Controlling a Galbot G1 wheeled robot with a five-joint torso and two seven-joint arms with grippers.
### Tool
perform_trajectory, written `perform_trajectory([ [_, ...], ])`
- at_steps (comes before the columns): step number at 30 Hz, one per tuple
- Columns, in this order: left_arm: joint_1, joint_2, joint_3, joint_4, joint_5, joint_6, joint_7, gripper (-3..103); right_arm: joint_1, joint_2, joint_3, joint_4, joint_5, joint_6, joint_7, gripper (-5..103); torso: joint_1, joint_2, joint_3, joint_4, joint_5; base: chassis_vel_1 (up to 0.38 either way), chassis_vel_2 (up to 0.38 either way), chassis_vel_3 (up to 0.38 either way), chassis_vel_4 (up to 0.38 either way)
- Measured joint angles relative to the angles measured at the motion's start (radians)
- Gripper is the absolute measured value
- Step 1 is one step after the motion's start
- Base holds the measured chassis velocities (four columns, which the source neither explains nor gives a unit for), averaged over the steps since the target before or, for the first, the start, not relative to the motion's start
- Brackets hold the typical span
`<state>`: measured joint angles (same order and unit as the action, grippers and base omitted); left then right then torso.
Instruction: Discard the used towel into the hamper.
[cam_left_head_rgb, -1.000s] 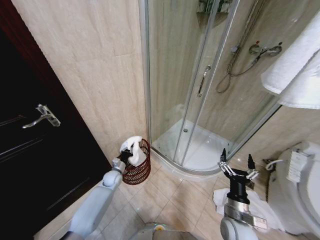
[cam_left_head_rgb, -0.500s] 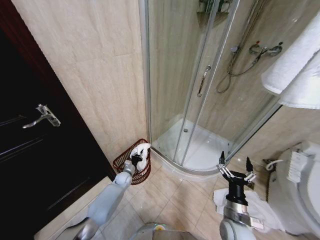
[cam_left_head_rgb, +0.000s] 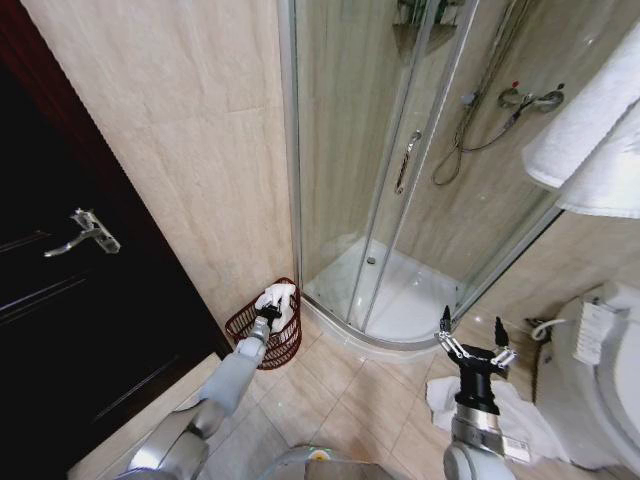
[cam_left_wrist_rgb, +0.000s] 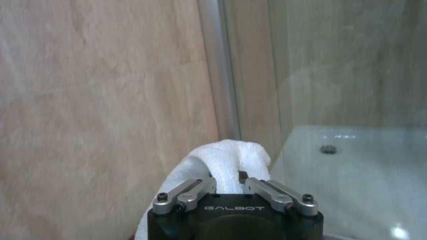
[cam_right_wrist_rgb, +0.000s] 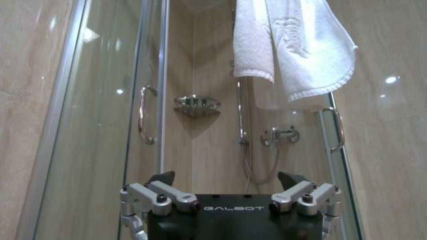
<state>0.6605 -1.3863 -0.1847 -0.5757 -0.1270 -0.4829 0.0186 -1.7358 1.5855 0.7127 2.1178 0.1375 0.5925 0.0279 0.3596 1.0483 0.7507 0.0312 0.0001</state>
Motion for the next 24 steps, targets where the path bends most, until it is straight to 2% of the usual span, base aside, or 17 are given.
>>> perform_trajectory([
  [5, -0.029, -0.023, -0.065, 0.088, 0.057, -0.021, 0.021, 6, 0.007, -0.009, -0.003, 0.008, -0.015, -0.015, 0.004, 100, 0.000, 0.000, 0.000, 0.0001, 0.0001, 0.000, 0.000, 0.000, 0.000],
  [8, -0.070, -0.046, -0.140, 0.181, 0.142, -0.048, 0.049, 6, 0.010, -0.024, 0.001, 0.027, -0.026, -0.037, 0.011, 100, 0.000, 0.000, 0.000, 0.0001, 0.0000, 0.000, 0.000, 0.000, 0.000],
  [11, -0.079, -0.050, -0.161, 0.204, 0.161, -0.048, 0.069, 6, 0.017, -0.031, 0.001, 0.035, -0.032, -0.047, 0.017, 100, 0.000, 0.000, 0.000, -0.0002, -0.0001, 0.000, 0.000, 0.000, 0.000],
  [14, -0.079, -0.048, -0.164, 0.215, 0.167, -0.030, 0.101, 6, 0.032, -0.027, -0.005, 0.039, -0.049, -0.060, 0.019, 100, 0.000, 0.000, 0.000, 0.0000, -0.0001, 0.000, 0.000, 0.000, 0.000],
  [24, -0.087, -0.056, -0.156, 0.232, 0.188, 0.037, 0.103, 6, 0.041, -0.010, -0.019, 0.030, -0.067, -0.065, 0.017, 100, 0.000, 0.000, 0.000, 0.0000, -0.0001, 0.000, 0.000, 0.000, 0.000],
])
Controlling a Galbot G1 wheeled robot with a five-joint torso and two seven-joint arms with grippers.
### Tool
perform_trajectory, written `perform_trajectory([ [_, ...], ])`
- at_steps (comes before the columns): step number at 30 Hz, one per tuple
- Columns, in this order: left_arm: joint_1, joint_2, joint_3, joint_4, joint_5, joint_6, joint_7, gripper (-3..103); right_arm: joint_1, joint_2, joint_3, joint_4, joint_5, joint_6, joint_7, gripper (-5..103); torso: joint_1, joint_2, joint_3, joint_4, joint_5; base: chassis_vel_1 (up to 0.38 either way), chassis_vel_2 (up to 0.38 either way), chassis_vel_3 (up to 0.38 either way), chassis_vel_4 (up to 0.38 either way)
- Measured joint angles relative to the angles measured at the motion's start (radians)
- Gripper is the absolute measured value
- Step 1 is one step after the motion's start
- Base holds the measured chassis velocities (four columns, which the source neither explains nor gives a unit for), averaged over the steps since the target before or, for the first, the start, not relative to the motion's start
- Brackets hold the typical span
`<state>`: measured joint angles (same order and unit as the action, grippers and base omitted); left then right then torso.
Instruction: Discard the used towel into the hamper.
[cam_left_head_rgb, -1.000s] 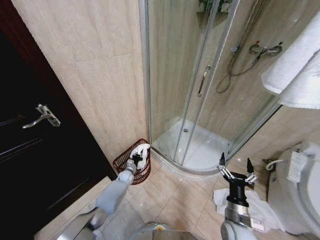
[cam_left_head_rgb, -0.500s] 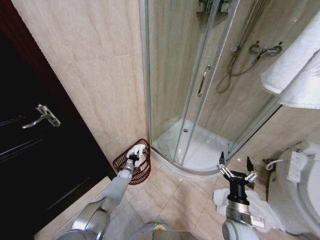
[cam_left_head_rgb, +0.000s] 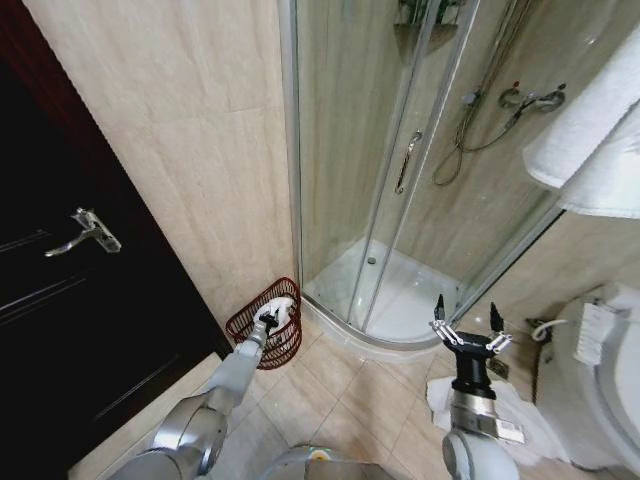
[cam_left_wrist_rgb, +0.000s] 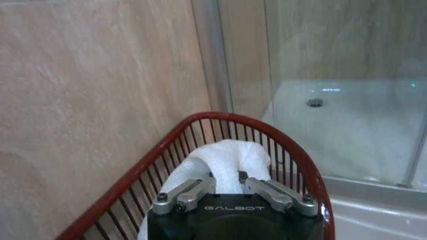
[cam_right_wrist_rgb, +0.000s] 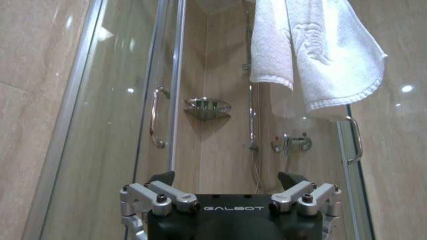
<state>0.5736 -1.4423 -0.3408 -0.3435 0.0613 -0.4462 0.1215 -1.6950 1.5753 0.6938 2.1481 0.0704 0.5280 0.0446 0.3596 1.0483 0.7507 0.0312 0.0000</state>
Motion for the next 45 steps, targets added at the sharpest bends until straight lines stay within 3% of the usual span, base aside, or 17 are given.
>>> perform_trajectory([
  [8, 0.003, -0.014, -0.002, 0.004, 0.019, 0.034, -0.014, 3, -0.012, 0.001, 0.003, 0.004, 0.001, 0.003, 0.000, 100, 0.000, 0.000, 0.000, 0.0000, 0.0000, 0.000, 0.000, 0.000, 0.000],
  [13, 0.019, -0.014, -0.003, -0.007, 0.027, 0.043, -0.023, 17, -0.016, 0.000, 0.003, 0.005, 0.003, 0.006, -0.001, 100, 0.000, 0.000, 0.000, 0.0000, 0.0000, 0.000, 0.000, 0.000, 0.000],
  [17, 0.030, -0.010, -0.004, -0.018, 0.032, 0.026, -0.028, 39, -0.012, -0.009, 0.005, 0.005, 0.007, 0.007, -0.003, 100, 0.000, 0.000, 0.000, 0.0002, 0.0001, 0.000, 0.000, 0.000, 0.000],
  [18, 0.030, -0.010, -0.004, -0.018, 0.032, 0.026, -0.028, 39, -0.012, -0.009, 0.005, 0.005, 0.007, 0.007, -0.003, 100, 0.000, 0.000, 0.000, 0.0002, 0.0001, 0.000, 0.000, 0.000, 0.000],
  [20, 0.032, -0.008, -0.005, -0.020, 0.033, 0.021, -0.029, 49, -0.012, -0.008, 0.005, 0.006, 0.009, 0.007, -0.003, 100, 0.000, 0.000, 0.000, 0.0001, 0.0000, 0.000, 0.000, 0.000, 0.000],
  [22, 0.032, -0.007, -0.005, -0.021, 0.033, 0.019, -0.029, 49, -0.012, -0.006, 0.005, 0.006, 0.009, 0.009, -0.003, 100, 0.000, 0.000, 0.000, 0.0001, 0.0001, 0.000, 0.000, 0.000, 0.000],
  [24, 0.032, -0.007, -0.008, -0.025, 0.032, 0.015, -0.029, 66, -0.013, -0.002, 0.004, 0.002, 0.010, 0.013, -0.003, 100, 0.000, 0.000, 0.000, 0.0001, 0.0000, 0.000, 0.000, 0.000, 0.000],
  [26, 0.032, -0.007, -0.008, -0.025, 0.032, 0.014, -0.029, 66, -0.012, 0.000, 0.004, 0.000, 0.010, 0.014, -0.003, 100, 0.000, 0.000, 0.000, 0.0001, 0.0001, 0.000, 0.000, 0.000, 0.000],
  [27, 0.030, -0.007, -0.008, -0.026, 0.031, 0.013, -0.029, 76, -0.011, 0.000, 0.004, -0.001, 0.010, 0.014, -0.003, 100, 0.000, 0.000, 0.000, 0.0001, 0.0001, 0.000, 0.000, 0.000, 0.000],
  [32, 0.027, -0.005, -0.007, -0.026, 0.030, 0.008, -0.022, 87, -0.008, 0.003, 0.002, -0.002, 0.010, 0.014, -0.003, 100, 0.000, 0.000, 0.000, 0.0001, 0.0001, 0.000, 0.000, 0.000, 0.000],
  [35, 0.027, -0.004, -0.007, -0.026, 0.029, 0.007, -0.016, 99, -0.005, 0.003, 0.001, -0.005, 0.010, 0.014, -0.003, 100, 0.000, 0.000, 0.000, 0.0001, 0.0000, 0.000, 0.000, 0.000, 0.000],
  [45, 0.025, -0.008, -0.011, -0.021, 0.028, 0.004, -0.022, 100, 0.003, 0.005, -0.001, -0.016, 0.009, 0.014, 0.002, 100, 0.000, 0.000, 0.000, 0.0001, 0.0000, 0.000, 0.000, 0.000, 0.000],
])
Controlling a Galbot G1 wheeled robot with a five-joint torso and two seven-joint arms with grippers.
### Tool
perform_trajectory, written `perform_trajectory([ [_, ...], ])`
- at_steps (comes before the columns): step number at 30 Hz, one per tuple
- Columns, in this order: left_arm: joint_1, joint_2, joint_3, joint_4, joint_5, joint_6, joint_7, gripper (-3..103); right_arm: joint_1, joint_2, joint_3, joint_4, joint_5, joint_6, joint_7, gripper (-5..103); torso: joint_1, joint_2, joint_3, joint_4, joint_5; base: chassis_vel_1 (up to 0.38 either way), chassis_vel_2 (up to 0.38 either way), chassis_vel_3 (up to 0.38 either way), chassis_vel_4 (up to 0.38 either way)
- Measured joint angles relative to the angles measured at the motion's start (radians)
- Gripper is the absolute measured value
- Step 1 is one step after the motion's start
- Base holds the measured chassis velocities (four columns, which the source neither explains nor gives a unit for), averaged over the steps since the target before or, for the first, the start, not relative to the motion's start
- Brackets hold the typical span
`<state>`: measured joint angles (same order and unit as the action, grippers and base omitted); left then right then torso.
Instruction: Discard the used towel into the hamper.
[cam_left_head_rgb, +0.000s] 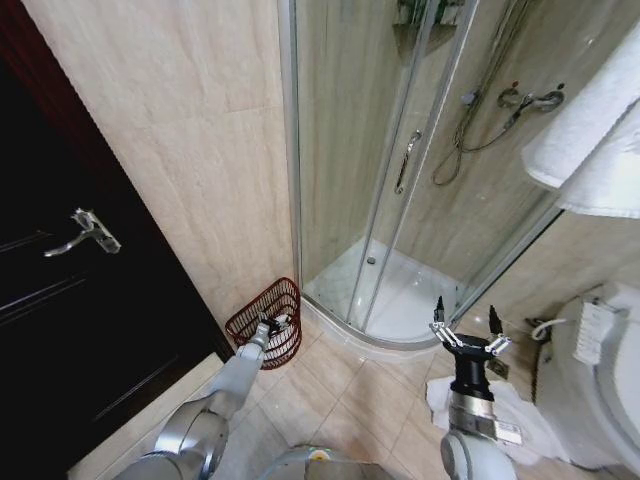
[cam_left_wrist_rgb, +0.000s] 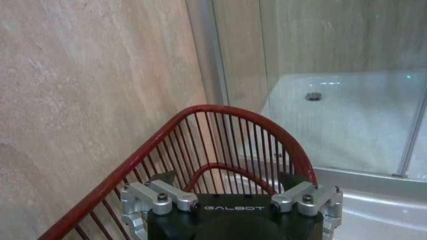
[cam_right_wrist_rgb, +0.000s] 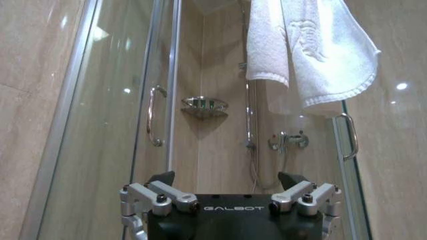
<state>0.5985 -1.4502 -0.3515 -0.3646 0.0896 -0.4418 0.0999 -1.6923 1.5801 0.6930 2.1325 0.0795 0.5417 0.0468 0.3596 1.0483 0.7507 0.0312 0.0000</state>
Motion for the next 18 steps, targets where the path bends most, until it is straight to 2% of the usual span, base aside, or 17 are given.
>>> perform_trajectory([
  [12, 0.007, 0.000, -0.005, -0.008, -0.002, 0.000, -0.027, 100, 0.008, -0.002, -0.005, -0.002, -0.005, -0.015, 0.013, 100, 0.000, 0.000, 0.000, 0.0000, 0.0000, 0.000, 0.000, 0.000, 0.000],
  [18, 0.027, -0.005, 0.005, -0.040, -0.051, 0.000, -0.057, 100, 0.020, -0.008, -0.007, 0.003, -0.034, -0.021, 0.027, 100, 0.000, 0.000, 0.000, 0.0000, 0.0000, 0.000, 0.000, 0.000, 0.000],
])
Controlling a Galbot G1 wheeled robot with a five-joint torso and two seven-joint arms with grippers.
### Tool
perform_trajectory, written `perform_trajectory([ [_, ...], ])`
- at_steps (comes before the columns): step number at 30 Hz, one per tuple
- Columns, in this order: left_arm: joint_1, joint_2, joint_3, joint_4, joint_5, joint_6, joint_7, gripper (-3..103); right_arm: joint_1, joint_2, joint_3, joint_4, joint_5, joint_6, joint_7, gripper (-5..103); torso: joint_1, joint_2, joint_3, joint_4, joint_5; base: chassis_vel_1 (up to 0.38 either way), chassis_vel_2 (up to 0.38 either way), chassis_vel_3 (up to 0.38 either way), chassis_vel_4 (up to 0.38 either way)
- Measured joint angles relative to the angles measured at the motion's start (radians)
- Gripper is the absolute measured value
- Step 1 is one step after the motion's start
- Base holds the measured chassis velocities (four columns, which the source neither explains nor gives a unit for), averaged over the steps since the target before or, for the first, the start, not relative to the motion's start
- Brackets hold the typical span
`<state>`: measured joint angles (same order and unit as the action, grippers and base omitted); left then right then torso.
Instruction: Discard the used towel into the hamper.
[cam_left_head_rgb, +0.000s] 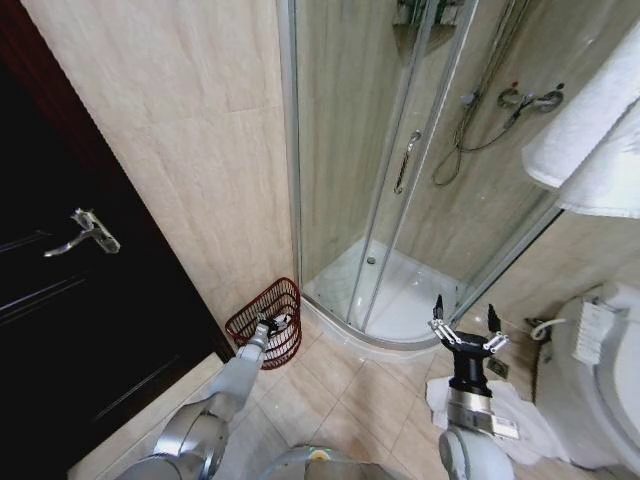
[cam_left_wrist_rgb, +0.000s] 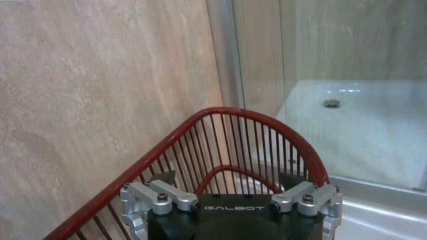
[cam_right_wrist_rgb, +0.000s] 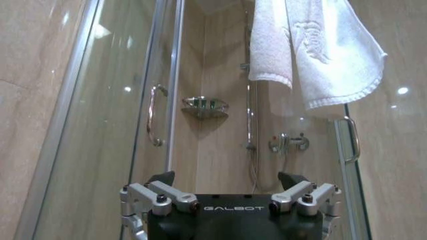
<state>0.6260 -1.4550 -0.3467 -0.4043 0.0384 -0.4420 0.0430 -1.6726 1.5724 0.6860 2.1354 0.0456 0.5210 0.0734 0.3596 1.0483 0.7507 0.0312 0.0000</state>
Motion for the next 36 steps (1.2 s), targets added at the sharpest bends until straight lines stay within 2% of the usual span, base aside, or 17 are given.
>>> perform_trajectory([
  [6, 0.012, -0.003, 0.007, -0.015, -0.011, -0.002, -0.013, 100, -0.007, 0.000, 0.000, 0.014, -0.012, -0.001, -0.001, 100, 0.000, 0.000, 0.000, 0.0000, -0.0001, 0.000, 0.000, 0.000, 0.000],
  [10, 0.040, 0.012, 0.035, -0.057, -0.111, 0.006, -0.015, 100, -0.014, -0.001, 0.000, 0.021, -0.012, -0.024, 0.002, 100, 0.000, 0.000, 0.000, -0.0001, 0.0000, 0.000, 0.000, 0.000, 0.000],
  [12, 0.046, 0.015, 0.037, -0.065, -0.125, 0.011, -0.014, 100, -0.015, 0.000, -0.001, 0.021, -0.012, -0.026, 0.002, 100, 0.000, 0.000, 0.000, 0.0000, -0.0001, 0.000, 0.000, 0.000, 0.000],
  [15, 0.101, 0.045, 0.057, -0.164, -0.226, 0.063, 0.005, 100, -0.018, 0.003, -0.004, 0.028, -0.012, -0.036, 0.007, 100, 0.000, 0.000, 0.000, 0.0000, -0.0001, 0.000, 0.000, 0.000, 0.000],
  [20, 0.152, 0.063, 0.064, -0.257, -0.288, 0.101, 0.006, 100, -0.022, 0.008, -0.005, 0.032, -0.010, -0.053, 0.013, 100, 0.000, 0.000, 0.000, 0.0001, -0.0001, 0.000, 0.000, 0.000, 0.000],
  [21, 0.188, 0.074, 0.067, -0.328, -0.330, 0.139, 0.005, 100, -0.026, 0.013, -0.008, 0.034, -0.010, -0.062, 0.017, 100, 0.000, 0.000, 0.000, 0.0000, -0.0001, 0.000, 0.000, 0.000, 0.000],
  [22, 0.195, 0.076, 0.068, -0.342, -0.338, 0.146, 0.005, 100, -0.027, 0.014, -0.008, 0.034, -0.011, -0.063, 0.018, 100, 0.000, 0.000, 0.000, 0.0000, -0.0001, 0.000, 0.000, 0.000, 0.000],
  [23, 0.222, 0.084, 0.071, -0.394, -0.362, 0.177, 0.001, 100, -0.029, 0.015, -0.012, 0.038, -0.013, -0.067, 0.022, 100, 0.000, 0.000, 0.000, -0.0001, 0.0000, 0.000, 0.000, 0.000, 0.000],
  [24, 0.238, 0.088, 0.072, -0.425, -0.372, 0.196, -0.002, 100, -0.030, 0.015, -0.014, 0.041, -0.016, -0.070, 0.025, 100, 0.000, 0.000, 0.000, -0.0001, -0.0002, 0.000, 0.000, 0.000, 0.000],
  [27, 0.250, 0.092, 0.073, -0.446, -0.381, 0.206, -0.004, 100, -0.030, 0.015, -0.015, 0.042, -0.018, -0.073, 0.028, 100, 0.000, 0.000, 0.000, -0.0001, -0.0002, 0.000, 0.000, 0.000, 0.000],
  [29, 0.296, 0.111, 0.073, -0.531, -0.413, 0.240, -0.005, 100, -0.030, 0.014, -0.018, 0.053, -0.028, -0.096, 0.046, 100, 0.000, 0.000, 0.000, 0.0000, -0.0001, 0.000, 0.000, 0.000, 0.000],
  [30, 0.296, 0.111, 0.073, -0.531, -0.413, 0.240, -0.005, 100, -0.030, 0.014, -0.018, 0.053, -0.028, -0.096, 0.046, 100, 0.000, 0.000, 0.000, 0.0000, -0.0001, 0.000, 0.000, 0.000, 0.000],
  [32, 0.345, 0.132, 0.058, -0.625, -0.430, 0.263, 0.016, 100, -0.025, 0.009, -0.011, 0.060, -0.023, -0.117, 0.052, 100, 0.000, 0.000, 0.000, -0.0001, -0.0001, 0.000, 0.000, 0.000, 0.000],
  [36, 0.392, 0.144, 0.037, -0.711, -0.445, 0.294, 0.024, 100, -0.019, 0.005, -0.011, 0.071, -0.021, -0.130, 0.061, 100, 0.000, 0.000, 0.000, 0.0001, -0.0001, 0.000, 0.000, 0.000, 0.000],
])
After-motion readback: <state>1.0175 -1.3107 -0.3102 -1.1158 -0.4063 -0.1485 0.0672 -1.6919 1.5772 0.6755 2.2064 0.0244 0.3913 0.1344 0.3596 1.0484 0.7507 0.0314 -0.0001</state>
